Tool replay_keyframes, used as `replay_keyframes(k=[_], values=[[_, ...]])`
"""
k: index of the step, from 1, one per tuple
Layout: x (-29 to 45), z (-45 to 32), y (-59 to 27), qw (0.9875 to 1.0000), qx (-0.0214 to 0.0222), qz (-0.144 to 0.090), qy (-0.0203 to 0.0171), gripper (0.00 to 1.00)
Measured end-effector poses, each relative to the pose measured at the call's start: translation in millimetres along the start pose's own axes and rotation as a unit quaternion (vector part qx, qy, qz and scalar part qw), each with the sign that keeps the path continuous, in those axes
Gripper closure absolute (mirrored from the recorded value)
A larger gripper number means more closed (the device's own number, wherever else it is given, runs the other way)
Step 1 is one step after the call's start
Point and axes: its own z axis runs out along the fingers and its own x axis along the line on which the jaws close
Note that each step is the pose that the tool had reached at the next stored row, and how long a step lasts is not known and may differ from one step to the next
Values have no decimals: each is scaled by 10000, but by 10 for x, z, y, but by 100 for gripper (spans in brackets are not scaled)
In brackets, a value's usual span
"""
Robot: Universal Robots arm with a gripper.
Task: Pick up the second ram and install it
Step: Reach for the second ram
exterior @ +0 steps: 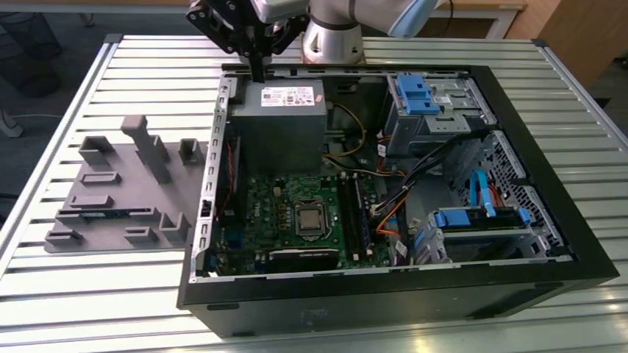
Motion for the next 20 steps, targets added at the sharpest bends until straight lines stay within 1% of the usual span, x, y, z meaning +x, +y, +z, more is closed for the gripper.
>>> replay_keyframes(k=[20], values=[[70,0,-6,10000,0,0,0,89]])
